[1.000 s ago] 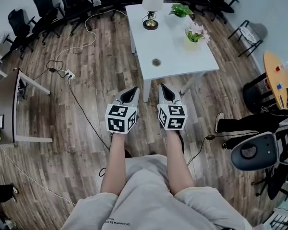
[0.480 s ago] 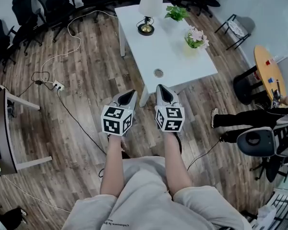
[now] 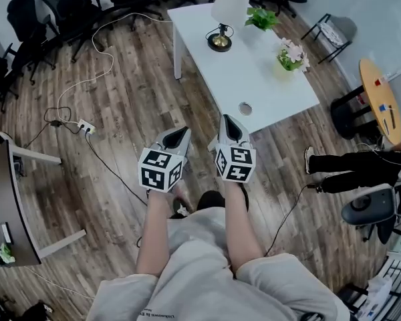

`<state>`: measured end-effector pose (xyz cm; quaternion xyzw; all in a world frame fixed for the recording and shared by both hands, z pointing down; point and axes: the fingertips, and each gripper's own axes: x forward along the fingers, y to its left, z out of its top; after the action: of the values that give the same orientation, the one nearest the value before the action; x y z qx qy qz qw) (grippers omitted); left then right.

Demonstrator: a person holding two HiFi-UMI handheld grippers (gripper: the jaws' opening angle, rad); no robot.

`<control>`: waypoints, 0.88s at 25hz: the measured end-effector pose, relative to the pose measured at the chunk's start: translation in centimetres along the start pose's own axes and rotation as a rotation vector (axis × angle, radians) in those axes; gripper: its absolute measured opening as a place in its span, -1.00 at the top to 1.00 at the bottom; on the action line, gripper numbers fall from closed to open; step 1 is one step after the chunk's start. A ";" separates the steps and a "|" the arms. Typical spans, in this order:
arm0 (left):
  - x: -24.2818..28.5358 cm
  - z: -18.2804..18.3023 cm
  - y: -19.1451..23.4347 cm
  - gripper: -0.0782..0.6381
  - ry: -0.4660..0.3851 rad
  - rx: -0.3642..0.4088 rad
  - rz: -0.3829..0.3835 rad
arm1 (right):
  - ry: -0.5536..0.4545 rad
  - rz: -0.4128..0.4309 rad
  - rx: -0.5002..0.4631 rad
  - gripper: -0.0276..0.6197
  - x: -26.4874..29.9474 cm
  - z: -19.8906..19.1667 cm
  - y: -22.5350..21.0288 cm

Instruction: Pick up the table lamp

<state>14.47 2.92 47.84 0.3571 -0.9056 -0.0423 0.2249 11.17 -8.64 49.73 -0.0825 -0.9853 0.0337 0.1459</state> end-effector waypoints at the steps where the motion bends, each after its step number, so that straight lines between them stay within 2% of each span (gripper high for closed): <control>1: -0.3 0.0 1.0 0.78 0.000 -0.001 0.005 | 0.004 0.001 0.000 0.84 0.7 -0.2 0.8; 6: -1.1 0.5 5.8 0.78 -0.014 -0.021 0.050 | 0.005 0.016 -0.005 0.84 4.1 0.4 3.2; 15: 0.5 2.9 13.0 0.78 -0.030 -0.050 0.103 | 0.005 0.009 0.002 0.84 11.2 2.0 4.6; 22: 4.2 6.2 17.4 0.78 -0.005 -0.022 0.080 | 0.001 -0.031 0.032 0.84 17.2 3.8 4.0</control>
<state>-1.89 12.54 48.02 0.3178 -0.9193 -0.0440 0.2280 -5.59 -1.85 50.61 -0.0649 -0.9857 0.0472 0.1480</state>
